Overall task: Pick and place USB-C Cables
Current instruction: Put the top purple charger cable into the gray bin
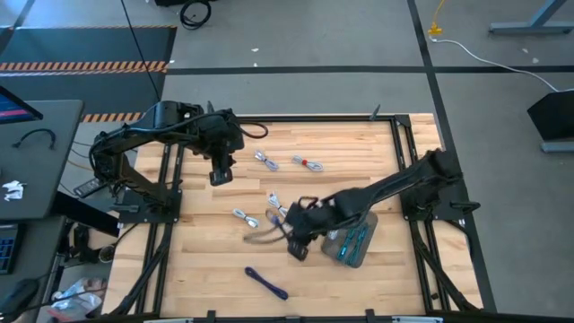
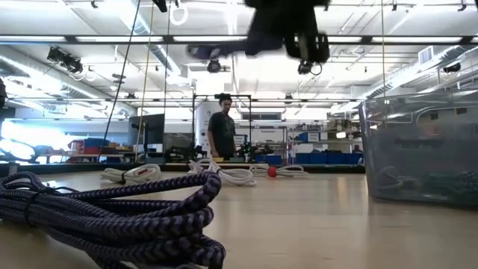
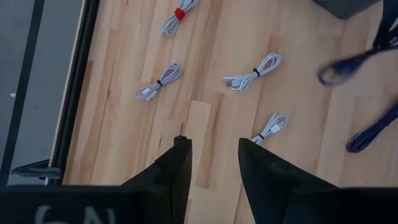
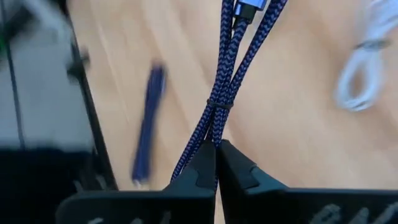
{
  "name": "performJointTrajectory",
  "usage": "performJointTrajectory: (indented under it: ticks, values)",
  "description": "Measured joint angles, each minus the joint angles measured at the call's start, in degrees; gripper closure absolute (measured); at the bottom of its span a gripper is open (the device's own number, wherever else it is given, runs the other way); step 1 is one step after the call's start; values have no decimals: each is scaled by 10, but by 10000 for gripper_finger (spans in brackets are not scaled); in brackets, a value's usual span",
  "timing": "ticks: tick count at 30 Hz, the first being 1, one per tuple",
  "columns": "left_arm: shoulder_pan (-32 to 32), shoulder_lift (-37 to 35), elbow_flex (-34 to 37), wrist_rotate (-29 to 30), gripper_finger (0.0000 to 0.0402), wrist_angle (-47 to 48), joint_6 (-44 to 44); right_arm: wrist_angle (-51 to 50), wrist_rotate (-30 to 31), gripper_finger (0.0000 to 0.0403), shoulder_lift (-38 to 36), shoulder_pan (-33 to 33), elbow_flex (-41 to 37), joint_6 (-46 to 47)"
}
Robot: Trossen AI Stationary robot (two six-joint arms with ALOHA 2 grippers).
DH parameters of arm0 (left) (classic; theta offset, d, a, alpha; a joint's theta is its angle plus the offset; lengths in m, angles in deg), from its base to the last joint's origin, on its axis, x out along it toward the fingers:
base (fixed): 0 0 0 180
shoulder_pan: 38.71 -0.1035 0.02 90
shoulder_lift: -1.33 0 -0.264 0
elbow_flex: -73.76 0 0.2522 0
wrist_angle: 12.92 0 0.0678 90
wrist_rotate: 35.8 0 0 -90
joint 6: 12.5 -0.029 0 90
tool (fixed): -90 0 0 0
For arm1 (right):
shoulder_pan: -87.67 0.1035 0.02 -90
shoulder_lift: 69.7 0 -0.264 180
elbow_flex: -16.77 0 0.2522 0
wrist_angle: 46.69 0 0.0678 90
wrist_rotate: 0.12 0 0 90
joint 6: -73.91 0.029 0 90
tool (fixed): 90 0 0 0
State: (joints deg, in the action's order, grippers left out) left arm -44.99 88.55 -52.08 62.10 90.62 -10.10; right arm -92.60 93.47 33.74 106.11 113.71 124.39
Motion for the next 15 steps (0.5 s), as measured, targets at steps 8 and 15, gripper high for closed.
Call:
performJointTrajectory:
  ticks: [8, 15]
  values:
    - [0, 0, 0, 0, 265, 0, -1, -153, 162, 400, -87, 38, 1, 281]
    - [0, 0, 0, 0, 265, 0, -4, -295, 126, 400, -89, 116, 1, 625]
